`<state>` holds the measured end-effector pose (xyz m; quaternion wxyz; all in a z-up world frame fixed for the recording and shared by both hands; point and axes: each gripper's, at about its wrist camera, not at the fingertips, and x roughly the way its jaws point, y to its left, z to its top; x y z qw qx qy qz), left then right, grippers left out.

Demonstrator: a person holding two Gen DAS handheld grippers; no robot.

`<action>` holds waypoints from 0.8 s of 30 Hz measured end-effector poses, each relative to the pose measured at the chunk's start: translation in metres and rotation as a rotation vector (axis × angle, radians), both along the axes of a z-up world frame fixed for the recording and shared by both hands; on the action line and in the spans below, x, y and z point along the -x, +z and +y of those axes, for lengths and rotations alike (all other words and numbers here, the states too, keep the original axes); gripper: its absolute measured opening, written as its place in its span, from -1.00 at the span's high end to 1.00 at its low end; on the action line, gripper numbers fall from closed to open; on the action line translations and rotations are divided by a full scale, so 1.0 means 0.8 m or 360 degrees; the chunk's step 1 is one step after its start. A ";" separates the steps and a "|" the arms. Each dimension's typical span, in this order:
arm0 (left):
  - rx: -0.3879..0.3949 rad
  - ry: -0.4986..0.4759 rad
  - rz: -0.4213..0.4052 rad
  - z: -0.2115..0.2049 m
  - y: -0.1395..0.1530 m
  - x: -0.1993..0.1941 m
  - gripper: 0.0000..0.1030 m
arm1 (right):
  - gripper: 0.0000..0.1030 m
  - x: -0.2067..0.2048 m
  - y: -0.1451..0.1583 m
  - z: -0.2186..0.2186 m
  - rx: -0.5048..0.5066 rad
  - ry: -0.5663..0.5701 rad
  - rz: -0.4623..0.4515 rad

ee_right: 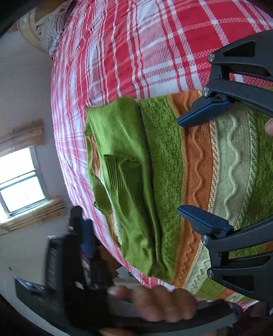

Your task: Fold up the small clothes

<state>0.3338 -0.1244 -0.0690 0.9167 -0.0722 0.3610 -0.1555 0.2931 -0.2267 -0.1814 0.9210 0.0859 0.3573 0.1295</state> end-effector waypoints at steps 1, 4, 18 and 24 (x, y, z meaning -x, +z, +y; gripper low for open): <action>-0.0039 -0.0026 -0.0043 0.003 0.003 0.011 -0.13 | -0.50 0.001 -0.001 -0.001 -0.0014 0.0002 -0.0007; -0.0236 0.0021 -0.0222 0.036 0.008 0.043 -0.59 | -0.50 0.001 -0.002 -0.007 -0.0068 0.0006 -0.0009; -0.0518 0.0505 0.0177 0.282 -0.094 0.070 -0.64 | -0.50 -0.001 -0.003 0.011 0.0098 -0.0018 0.0003; -0.0593 0.0582 0.0105 0.279 -0.095 0.037 -0.78 | -0.38 -0.007 0.015 0.012 0.0055 0.0045 0.0031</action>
